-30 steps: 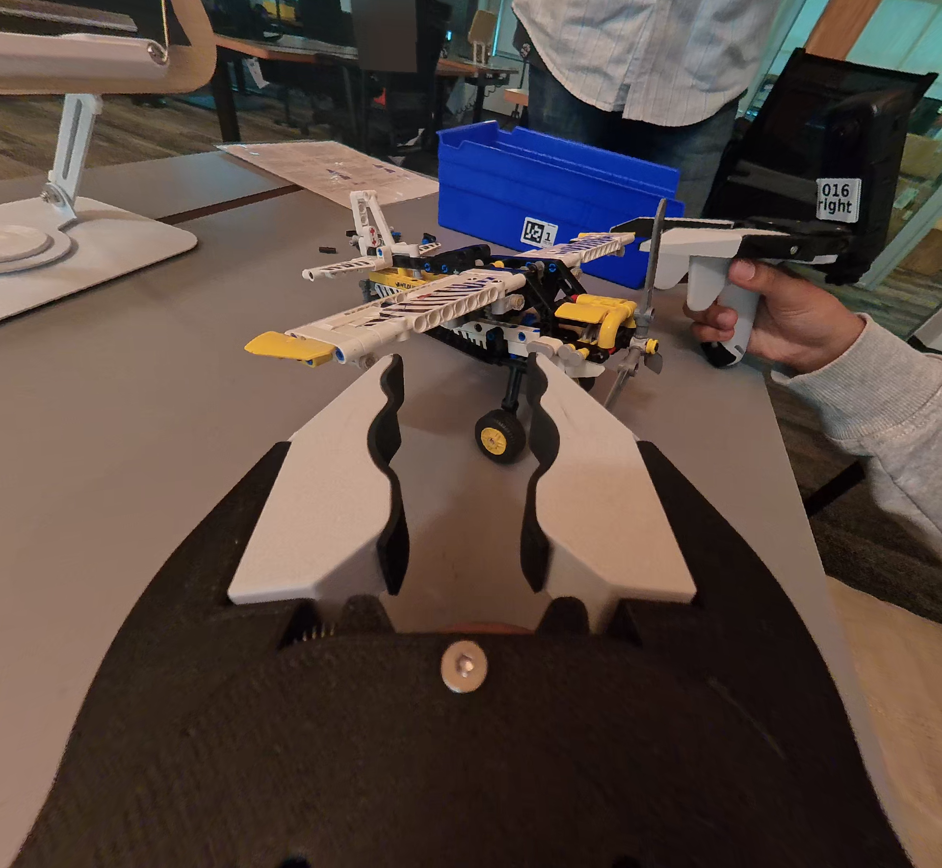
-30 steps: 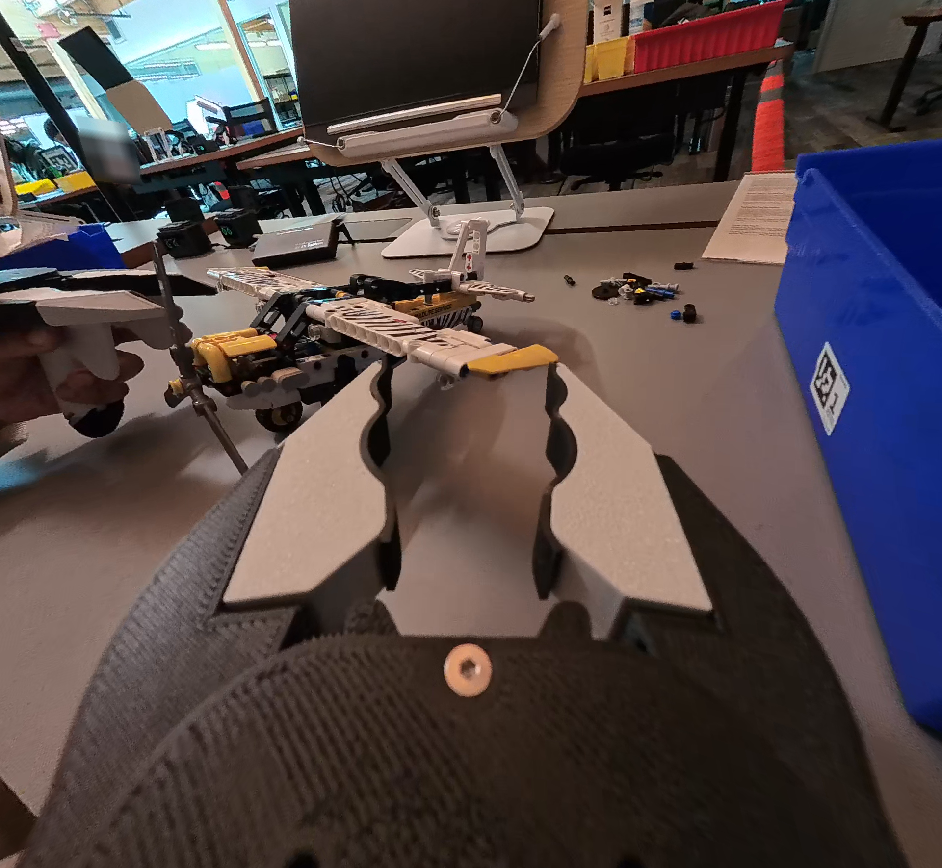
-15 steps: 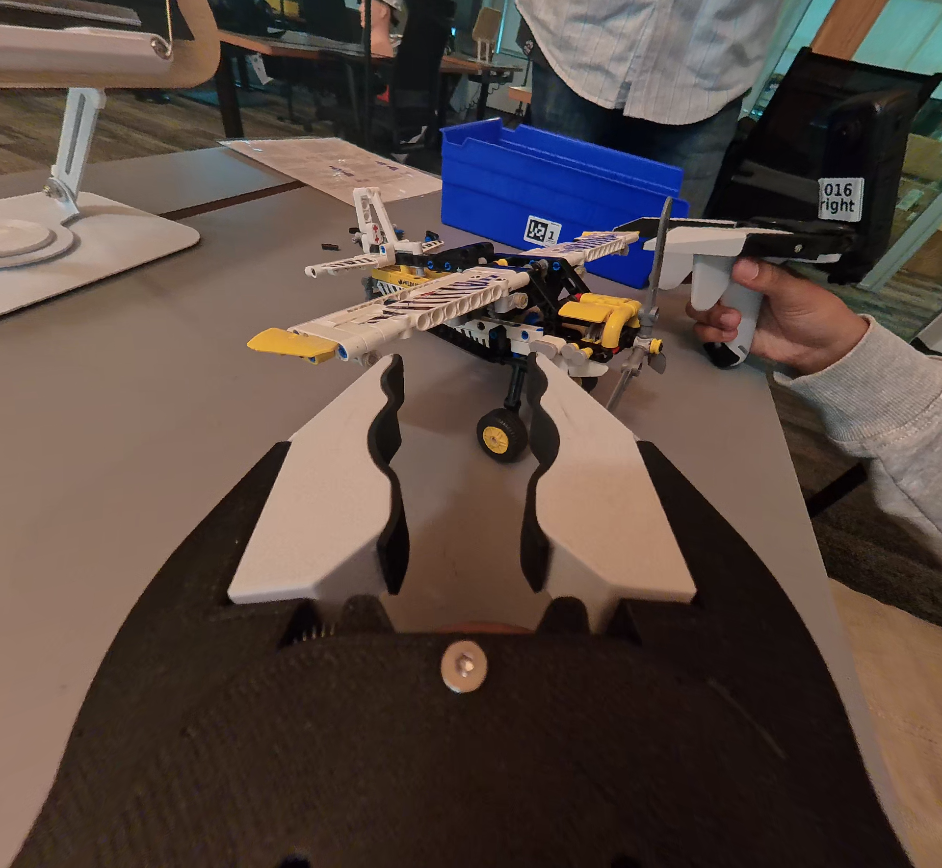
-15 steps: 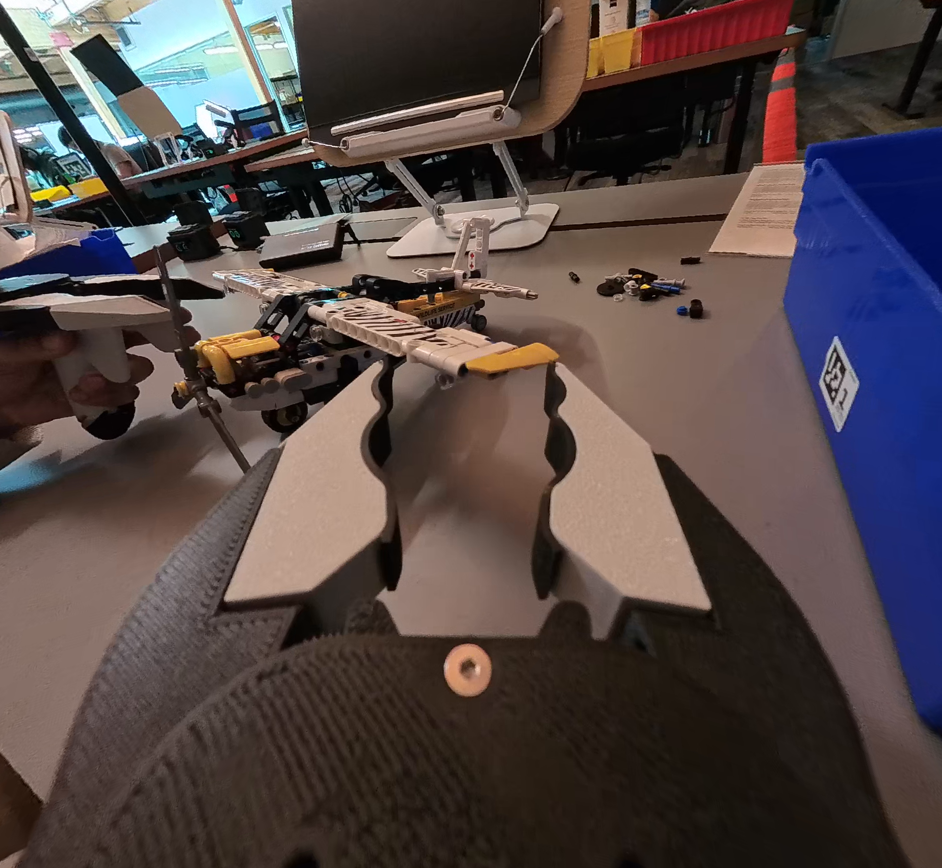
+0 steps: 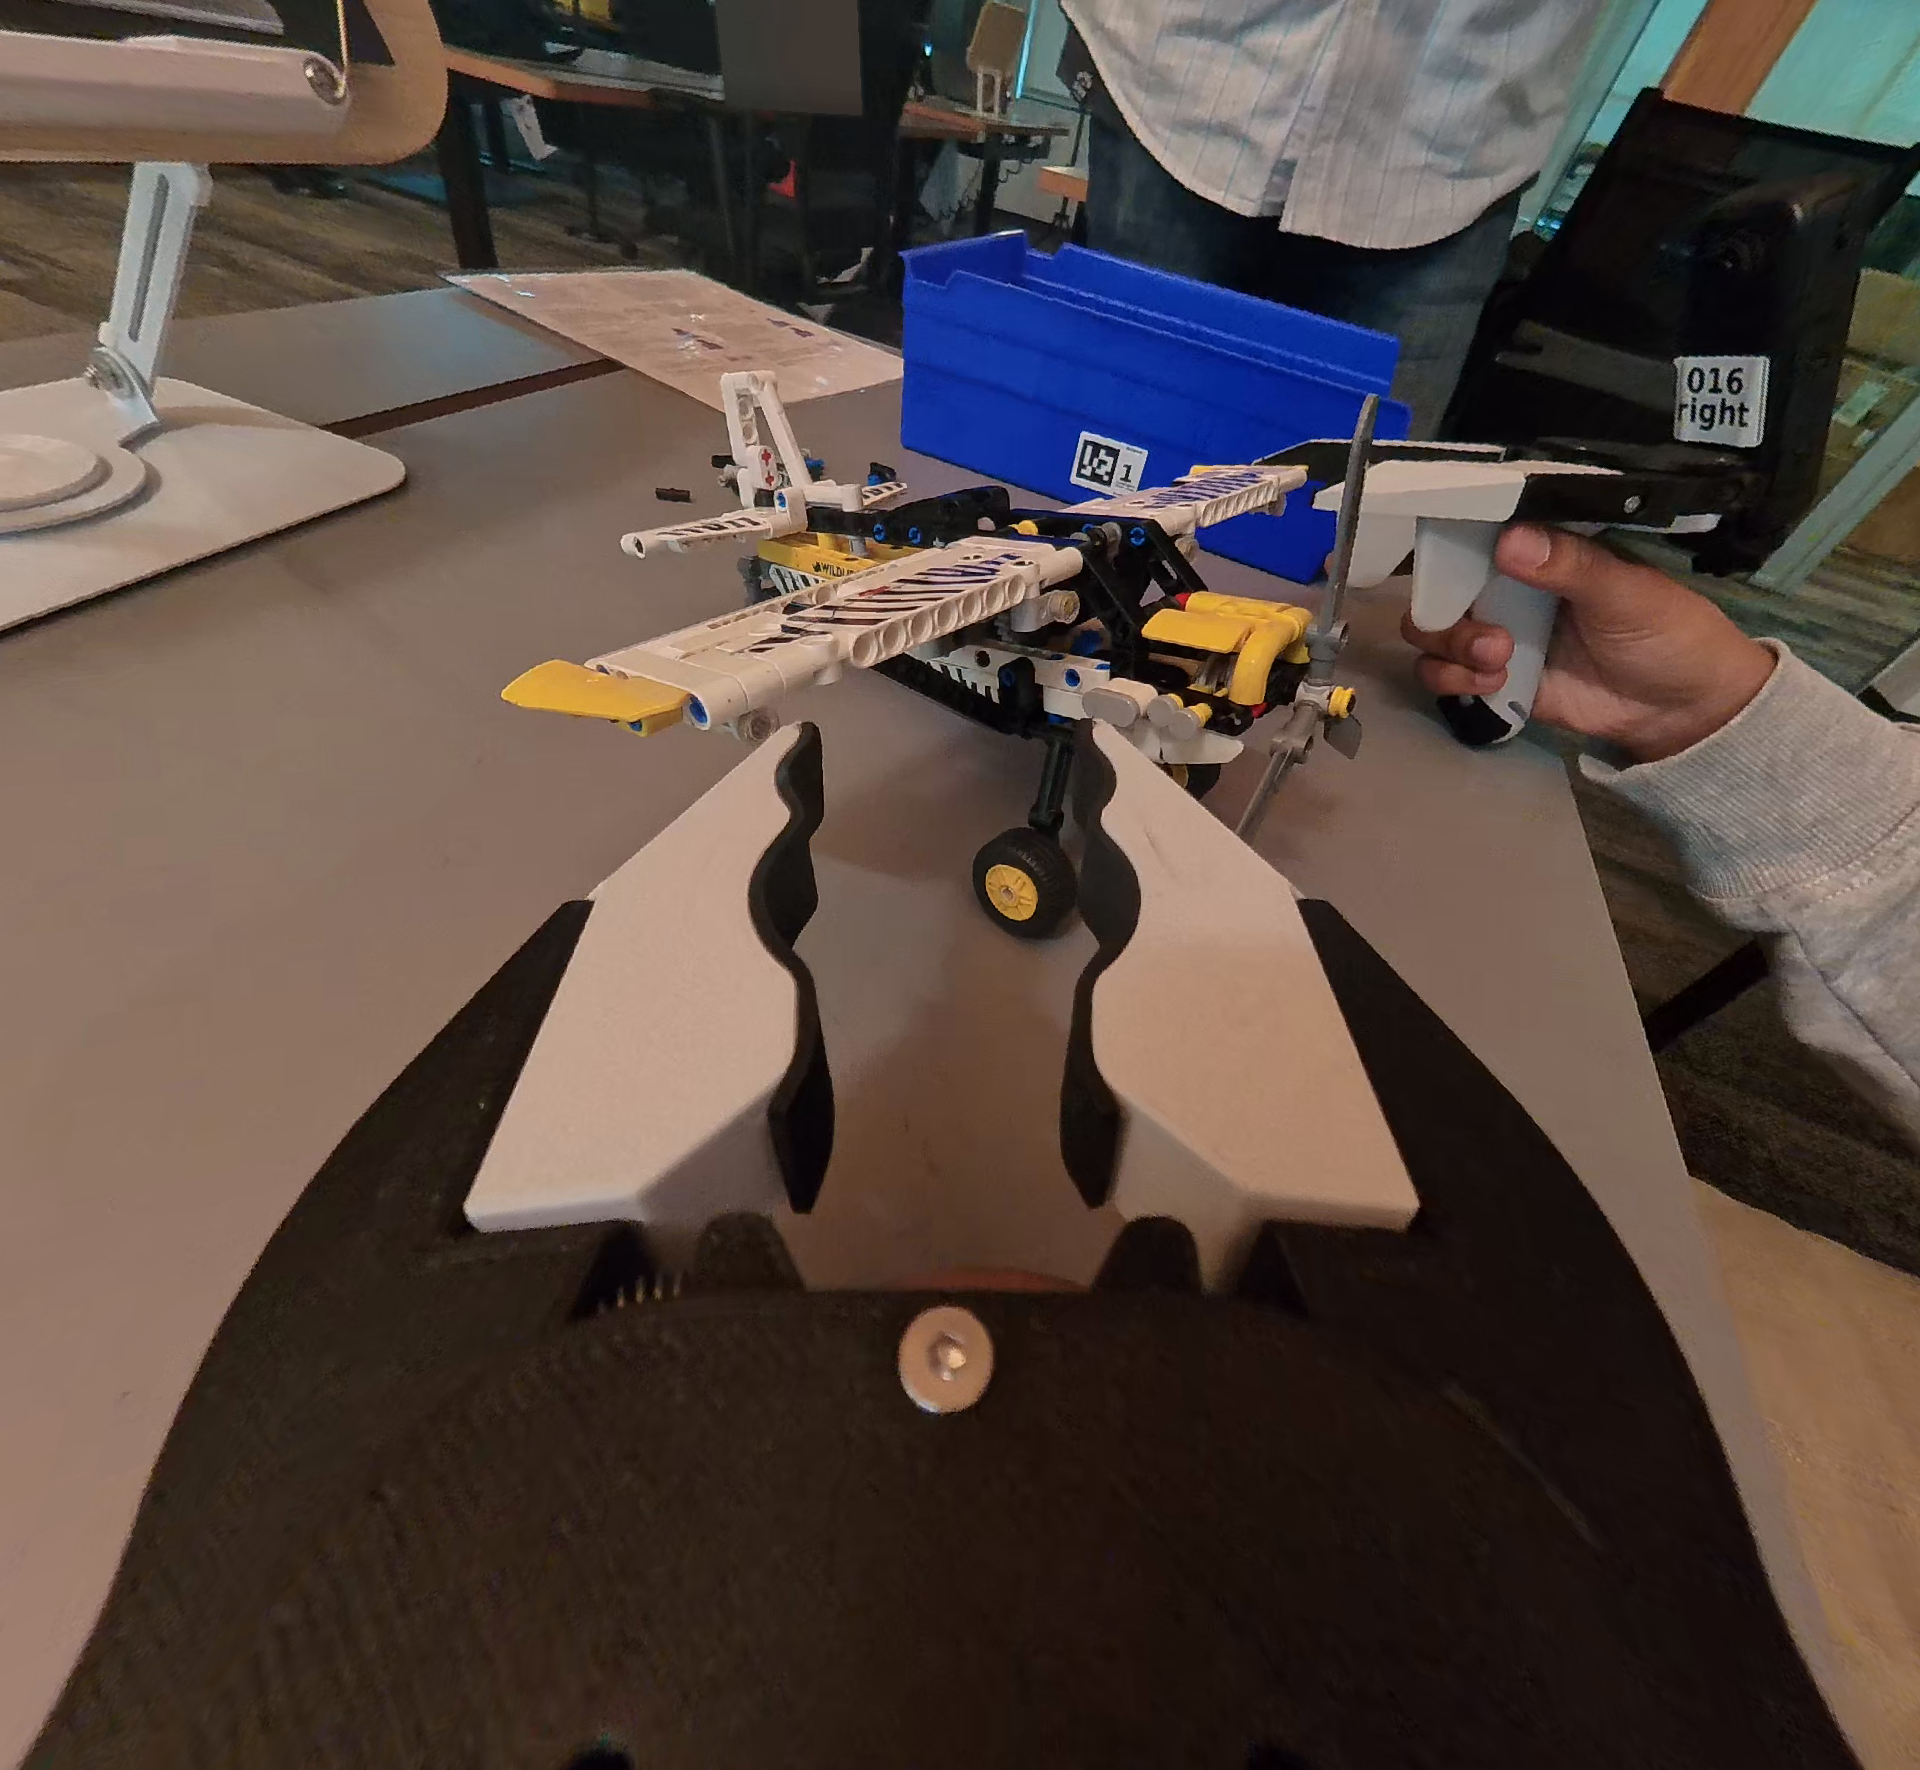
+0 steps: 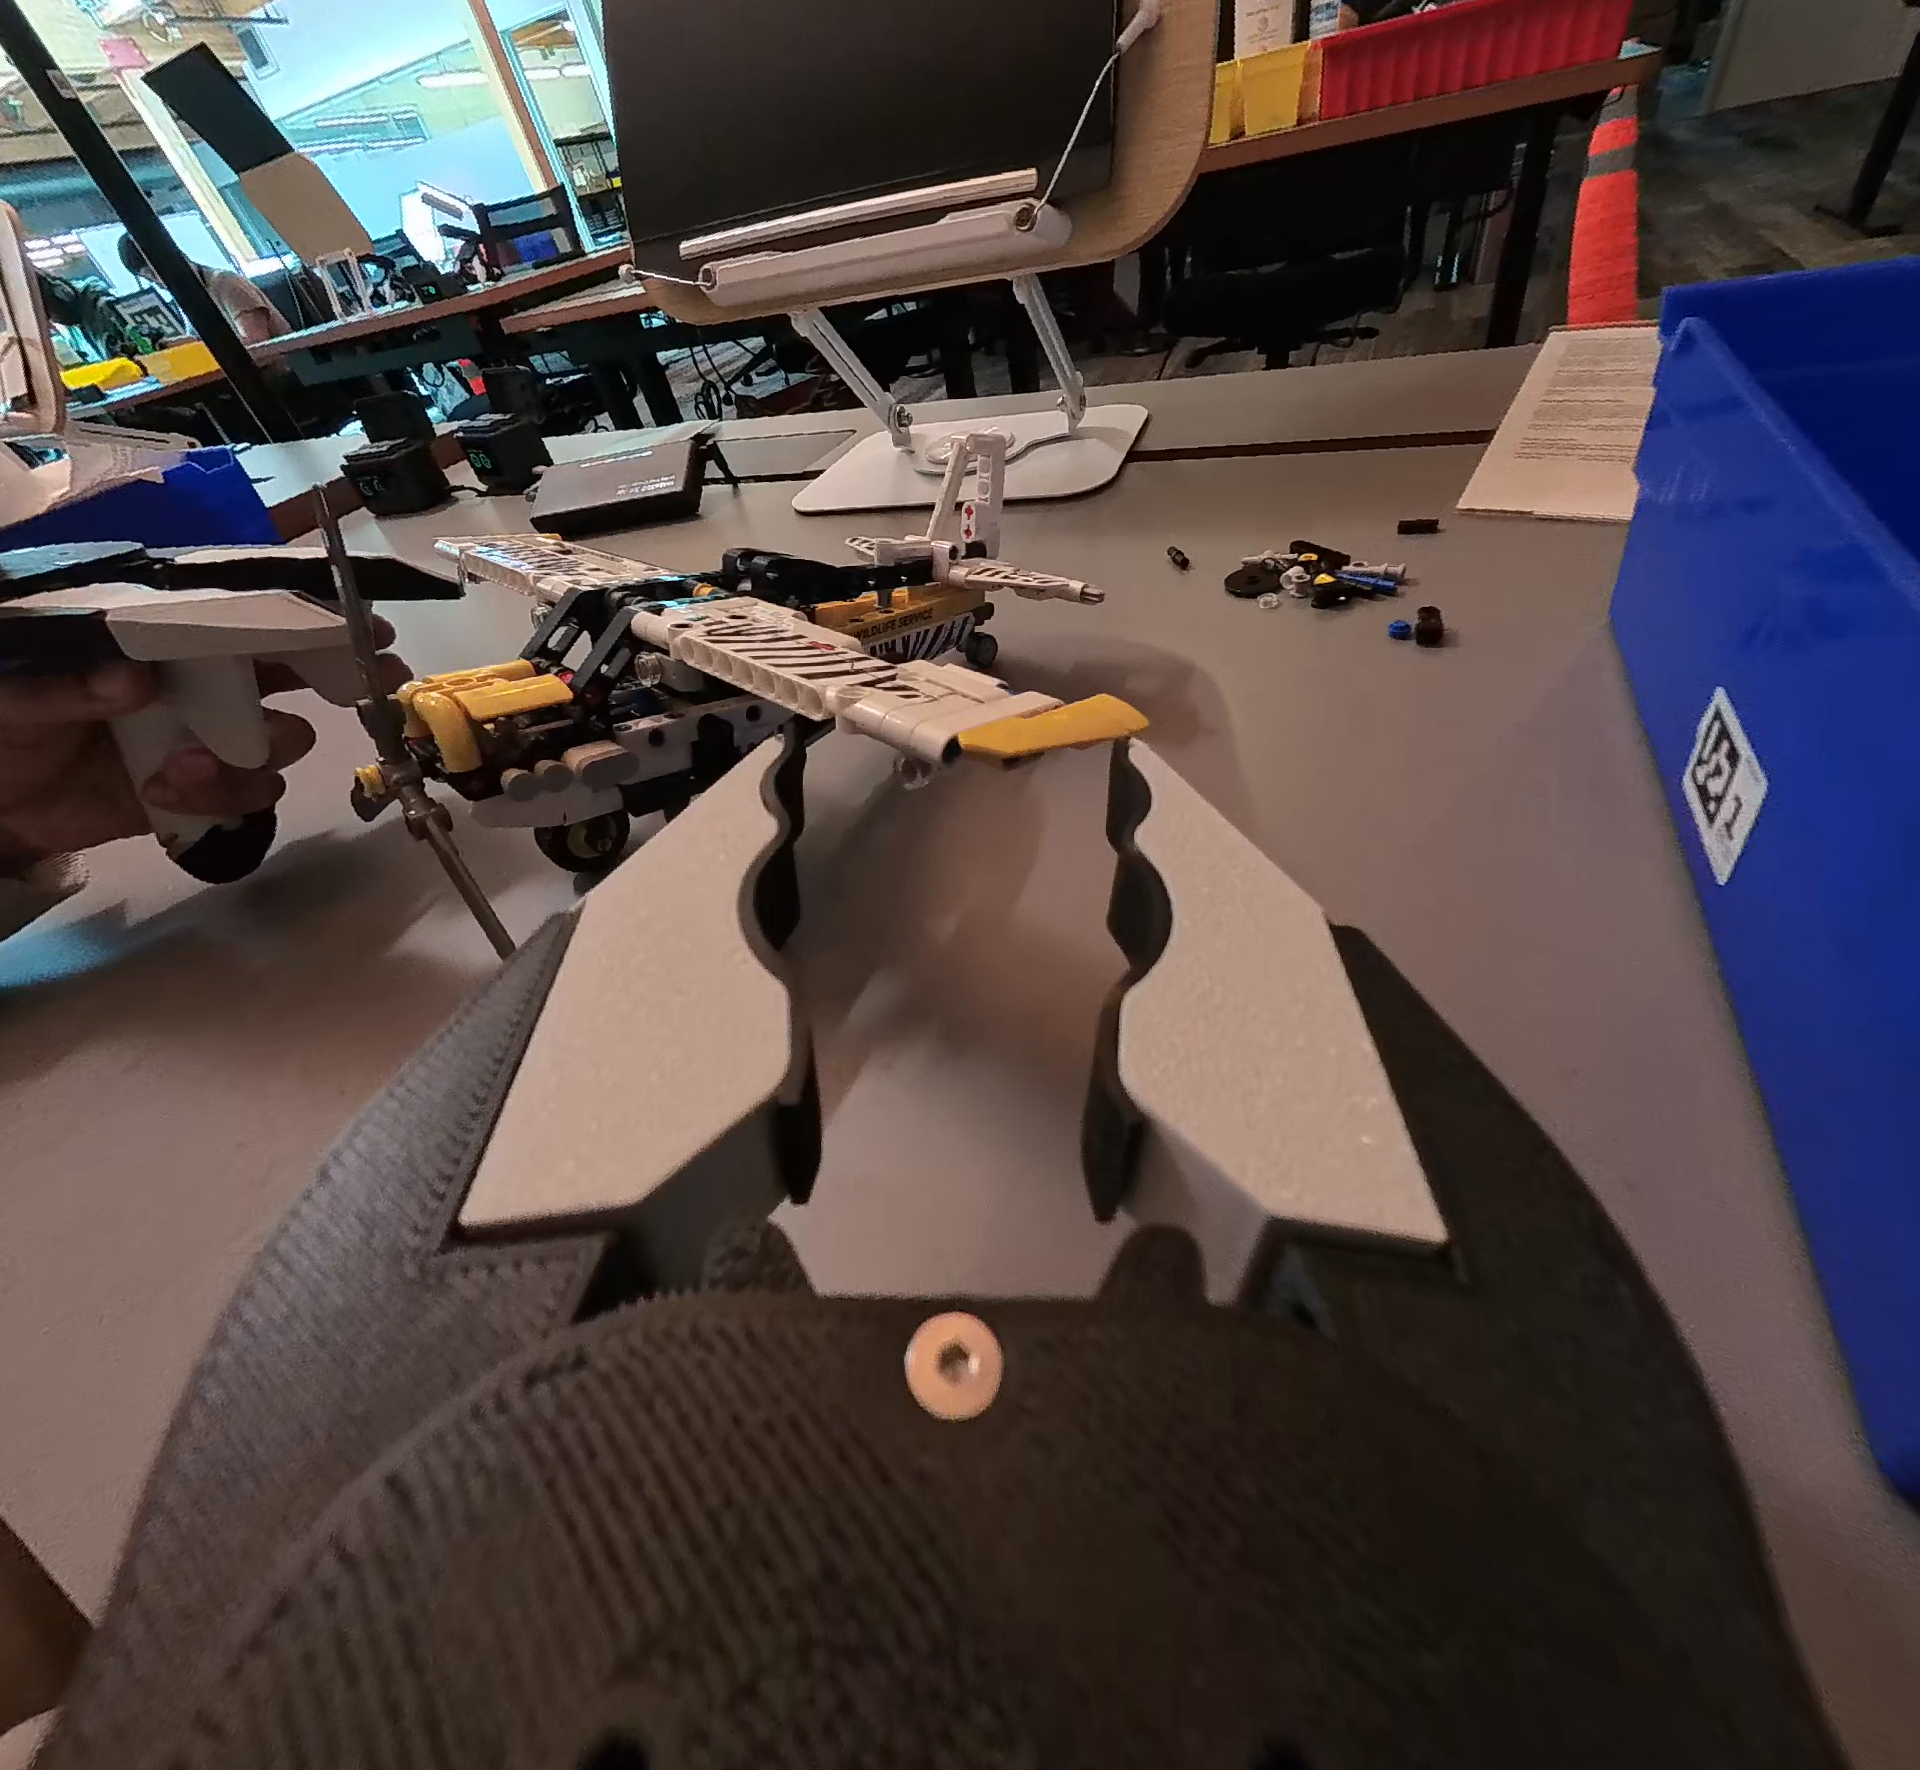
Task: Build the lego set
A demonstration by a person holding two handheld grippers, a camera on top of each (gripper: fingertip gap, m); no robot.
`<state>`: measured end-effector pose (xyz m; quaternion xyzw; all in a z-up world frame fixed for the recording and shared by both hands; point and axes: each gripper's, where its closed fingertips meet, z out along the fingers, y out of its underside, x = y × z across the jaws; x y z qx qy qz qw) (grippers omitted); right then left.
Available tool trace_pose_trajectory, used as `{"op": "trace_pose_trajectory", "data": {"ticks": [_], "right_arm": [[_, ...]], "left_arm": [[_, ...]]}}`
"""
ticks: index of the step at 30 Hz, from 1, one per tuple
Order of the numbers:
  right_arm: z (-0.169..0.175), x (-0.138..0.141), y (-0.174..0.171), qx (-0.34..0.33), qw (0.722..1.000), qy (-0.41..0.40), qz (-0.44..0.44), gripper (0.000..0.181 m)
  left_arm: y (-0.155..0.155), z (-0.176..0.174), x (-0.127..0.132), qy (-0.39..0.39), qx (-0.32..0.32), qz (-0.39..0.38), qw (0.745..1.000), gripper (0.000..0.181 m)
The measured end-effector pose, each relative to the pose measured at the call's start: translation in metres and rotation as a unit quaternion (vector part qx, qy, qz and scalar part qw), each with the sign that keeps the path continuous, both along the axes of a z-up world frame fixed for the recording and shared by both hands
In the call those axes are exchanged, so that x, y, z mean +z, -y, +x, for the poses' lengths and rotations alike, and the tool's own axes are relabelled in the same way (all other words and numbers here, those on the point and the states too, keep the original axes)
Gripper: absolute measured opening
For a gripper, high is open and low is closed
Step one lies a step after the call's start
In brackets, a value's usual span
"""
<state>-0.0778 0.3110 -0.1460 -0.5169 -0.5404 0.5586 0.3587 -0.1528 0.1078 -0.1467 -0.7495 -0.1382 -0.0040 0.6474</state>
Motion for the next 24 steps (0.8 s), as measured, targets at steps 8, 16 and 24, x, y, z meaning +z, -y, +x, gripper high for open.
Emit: {"op": "trace_pose_trajectory", "data": {"ticks": [8,16,24], "right_arm": [[0.0001,-0.0019,0.0021,0.010,1.000,0.008,-0.011,0.057],[-0.0005,-0.0038,0.0051,0.011,1.000,0.013,0.001,0.052],[-0.0009,-0.0036,0.0019,-0.009,1.000,0.010,0.015,0.029]], "left_arm": [[0.0000,-0.0014,-0.0011,0.002,0.003,-0.002,1.000,0.045],[0.0003,-0.0027,-0.0011,0.003,0.006,-0.002,1.000,0.045],[0.0026,-0.0065,0.0026,0.006,0.015,0.007,1.000,0.044]]}}
